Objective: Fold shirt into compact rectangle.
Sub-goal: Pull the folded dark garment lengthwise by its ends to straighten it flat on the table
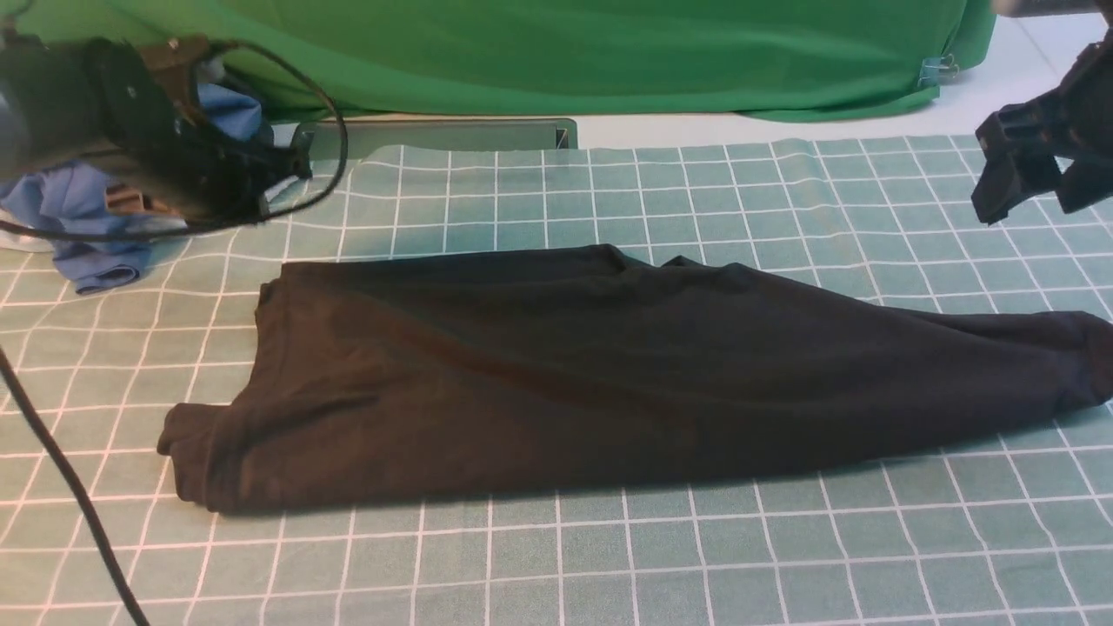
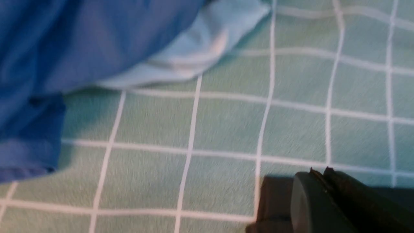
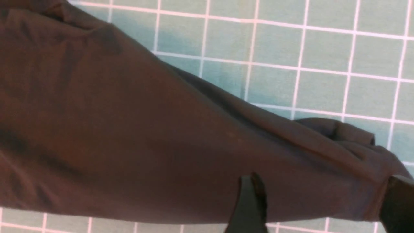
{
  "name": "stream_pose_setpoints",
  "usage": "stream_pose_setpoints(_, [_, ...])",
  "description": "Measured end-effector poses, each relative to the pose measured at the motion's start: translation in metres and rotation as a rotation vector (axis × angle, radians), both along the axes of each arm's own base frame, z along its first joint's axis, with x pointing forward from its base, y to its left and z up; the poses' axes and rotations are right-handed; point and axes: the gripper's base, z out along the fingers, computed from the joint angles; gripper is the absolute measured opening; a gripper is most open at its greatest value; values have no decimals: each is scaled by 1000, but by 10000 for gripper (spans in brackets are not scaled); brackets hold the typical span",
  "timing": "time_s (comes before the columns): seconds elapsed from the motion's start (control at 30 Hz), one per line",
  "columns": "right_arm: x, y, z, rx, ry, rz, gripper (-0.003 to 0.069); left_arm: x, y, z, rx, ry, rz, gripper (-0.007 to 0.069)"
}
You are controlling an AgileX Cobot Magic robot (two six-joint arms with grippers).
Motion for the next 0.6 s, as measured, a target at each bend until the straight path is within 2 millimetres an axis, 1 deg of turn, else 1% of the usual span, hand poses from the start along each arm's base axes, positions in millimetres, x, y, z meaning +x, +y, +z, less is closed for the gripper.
stream_pose_setpoints(0.13, [-1, 11, 0, -9, -9, 85, 525, -5, -1, -6, -24, 79, 20, 18])
stream_pose_setpoints(0.23, [0, 20, 1, -11, -24, 121, 525, -8, -1, -8, -39, 117, 42, 53])
stream_pose_setpoints(0.3, [0, 23, 1, -8, -39, 129, 525, -8, -1, -8, -44, 121, 49, 106])
stream_pose_setpoints(0.33, [1, 25, 1, -7, -44, 132, 525, -8, -1, -8, -47, 121, 51, 145])
stream_pose_setpoints(0.37, [1, 26, 1, -5, -47, 133, 525, -8, -1, -8, -50, 121, 53, 200])
stream_pose_setpoints(0.4, [1, 26, 2, -2, -48, 134, 525, -8, -1, -8, -50, 121, 53, 229])
stream_pose_setpoints(0.43, [1, 27, 2, 4, -49, 136, 525, -8, -1, -9, -45, 122, 51, 300])
stream_pose_setpoints(0.47, [1, 28, 2, 6, -49, 137, 525, -7, -1, -10, -42, 122, 50, 340])
stream_pose_setpoints(0.5, [1, 28, 2, 7, -50, 137, 525, -7, -1, -12, -40, 125, 50, 368])
stream_pose_setpoints(0.57, [1, 29, 2, 11, -50, 138, 525, -6, -1, -20, -41, 144, 52, 463])
stream_pose_setpoints(0.6, [1, 29, 2, 13, -50, 138, 525, -5, -1, -24, -41, 152, 52, 485])
